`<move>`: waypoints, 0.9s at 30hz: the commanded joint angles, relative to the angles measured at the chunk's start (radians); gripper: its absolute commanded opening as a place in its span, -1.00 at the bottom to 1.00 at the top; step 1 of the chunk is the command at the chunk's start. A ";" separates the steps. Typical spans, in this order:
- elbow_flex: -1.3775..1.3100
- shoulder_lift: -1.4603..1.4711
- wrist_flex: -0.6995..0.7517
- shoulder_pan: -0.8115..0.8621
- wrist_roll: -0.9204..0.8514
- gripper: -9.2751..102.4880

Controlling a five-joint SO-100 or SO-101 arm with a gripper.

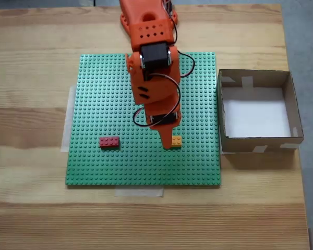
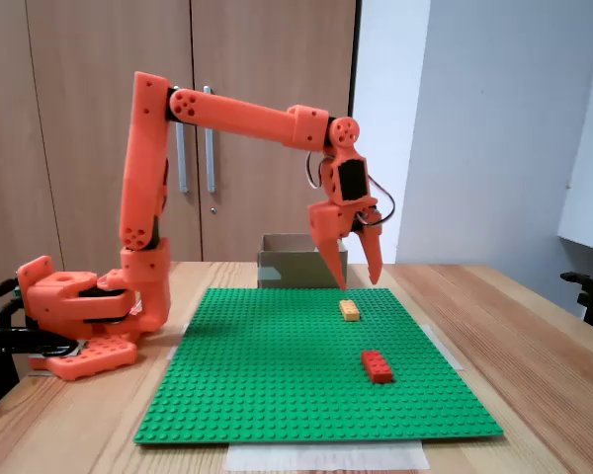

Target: Pick the yellow lego block and put it in the box.

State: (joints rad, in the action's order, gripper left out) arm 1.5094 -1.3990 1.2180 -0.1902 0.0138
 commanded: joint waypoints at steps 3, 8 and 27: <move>-0.074 0.061 0.023 -0.003 0.054 -0.43; -0.074 0.092 0.017 -0.014 0.063 -0.43; -0.032 0.146 -0.043 -0.034 0.063 -0.45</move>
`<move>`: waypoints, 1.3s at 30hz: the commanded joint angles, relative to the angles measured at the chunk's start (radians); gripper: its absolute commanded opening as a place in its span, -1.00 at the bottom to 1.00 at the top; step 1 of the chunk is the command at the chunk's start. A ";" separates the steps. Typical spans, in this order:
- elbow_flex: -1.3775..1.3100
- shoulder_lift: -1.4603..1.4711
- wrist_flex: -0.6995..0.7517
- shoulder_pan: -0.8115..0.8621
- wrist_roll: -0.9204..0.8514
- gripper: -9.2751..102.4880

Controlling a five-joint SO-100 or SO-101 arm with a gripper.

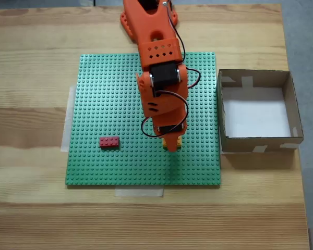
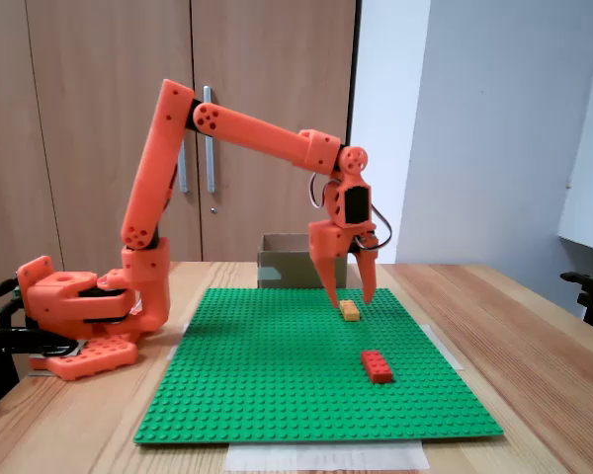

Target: Pick the yellow lego block and put it in the box.

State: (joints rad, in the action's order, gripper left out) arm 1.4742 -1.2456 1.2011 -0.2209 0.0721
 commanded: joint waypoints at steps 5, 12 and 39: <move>0.006 0.002 -0.035 -0.005 0.005 -0.45; 0.006 0.025 -0.038 -0.011 0.000 -0.52; -0.005 0.003 -0.034 0.005 -0.049 -0.77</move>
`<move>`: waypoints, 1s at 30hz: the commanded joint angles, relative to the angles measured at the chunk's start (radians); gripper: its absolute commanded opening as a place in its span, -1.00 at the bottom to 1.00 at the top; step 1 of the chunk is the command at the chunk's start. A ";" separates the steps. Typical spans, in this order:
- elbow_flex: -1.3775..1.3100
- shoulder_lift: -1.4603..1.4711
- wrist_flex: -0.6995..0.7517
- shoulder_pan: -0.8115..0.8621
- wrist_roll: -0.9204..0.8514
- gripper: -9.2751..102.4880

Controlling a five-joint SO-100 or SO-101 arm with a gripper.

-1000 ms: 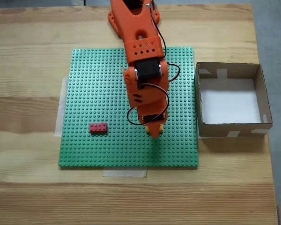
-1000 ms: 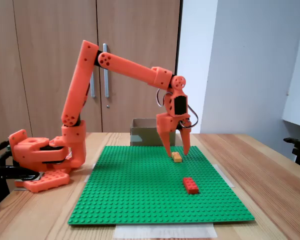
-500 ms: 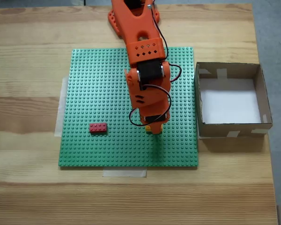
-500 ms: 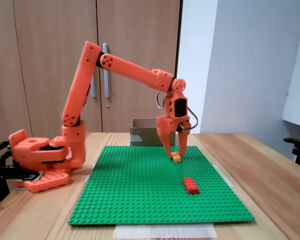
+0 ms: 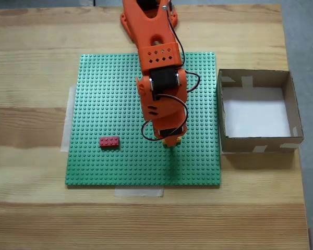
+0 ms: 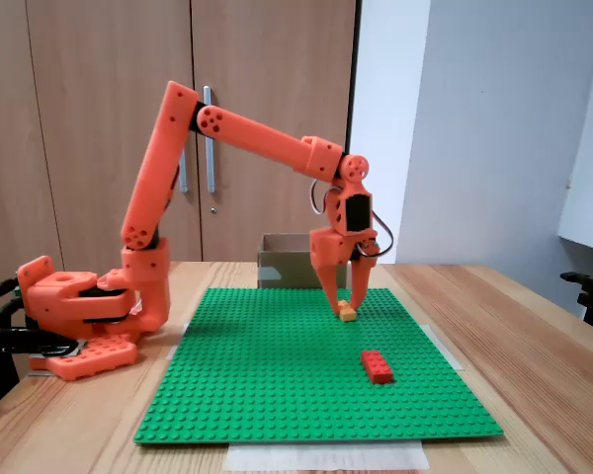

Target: Pick the yellow lego block and put it in the box.

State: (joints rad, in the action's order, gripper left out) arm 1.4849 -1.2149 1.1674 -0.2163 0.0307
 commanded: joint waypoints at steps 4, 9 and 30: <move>-0.015 -0.060 0.017 -0.002 -0.014 -0.77; -0.017 -0.133 0.043 0.011 -0.021 -0.78; 0.087 -0.623 0.235 -0.089 -0.034 -0.78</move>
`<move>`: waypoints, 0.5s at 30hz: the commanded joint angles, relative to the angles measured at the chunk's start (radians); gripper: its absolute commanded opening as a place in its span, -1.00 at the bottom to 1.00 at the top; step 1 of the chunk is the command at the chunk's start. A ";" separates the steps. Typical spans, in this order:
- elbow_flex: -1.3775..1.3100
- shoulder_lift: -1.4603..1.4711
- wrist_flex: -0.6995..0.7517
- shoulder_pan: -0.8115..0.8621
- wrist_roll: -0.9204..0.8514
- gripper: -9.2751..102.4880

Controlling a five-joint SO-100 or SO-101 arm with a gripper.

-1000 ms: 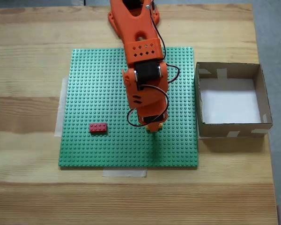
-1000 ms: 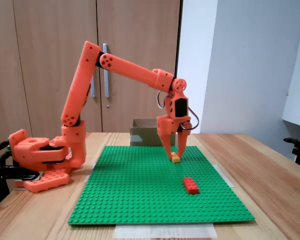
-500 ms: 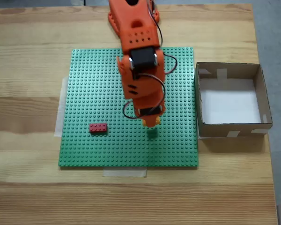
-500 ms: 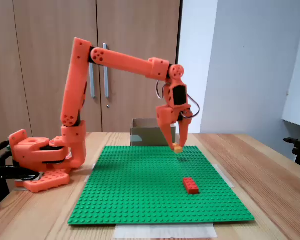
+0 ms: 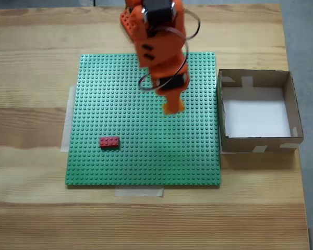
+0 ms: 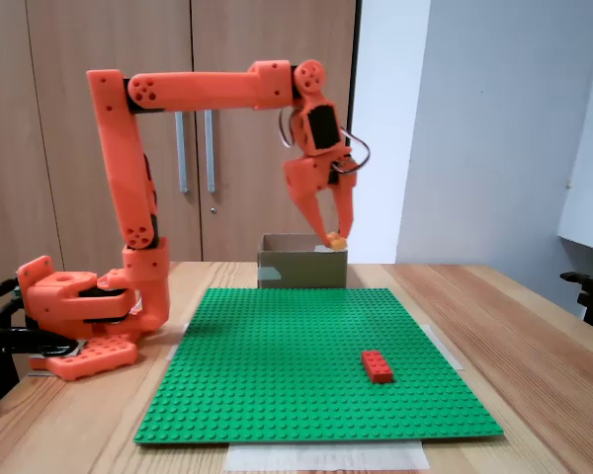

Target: Pick the yellow lego block and put it in the box.

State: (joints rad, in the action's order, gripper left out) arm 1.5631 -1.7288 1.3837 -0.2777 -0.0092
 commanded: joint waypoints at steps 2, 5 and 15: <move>0.048 -0.189 0.034 -0.054 0.017 -0.78; 0.121 -0.314 0.064 -0.106 0.023 -0.78; -0.091 -0.310 0.176 -0.476 0.006 -0.78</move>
State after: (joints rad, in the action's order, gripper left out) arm 1.5754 -2.0770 1.5478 -0.6980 0.0077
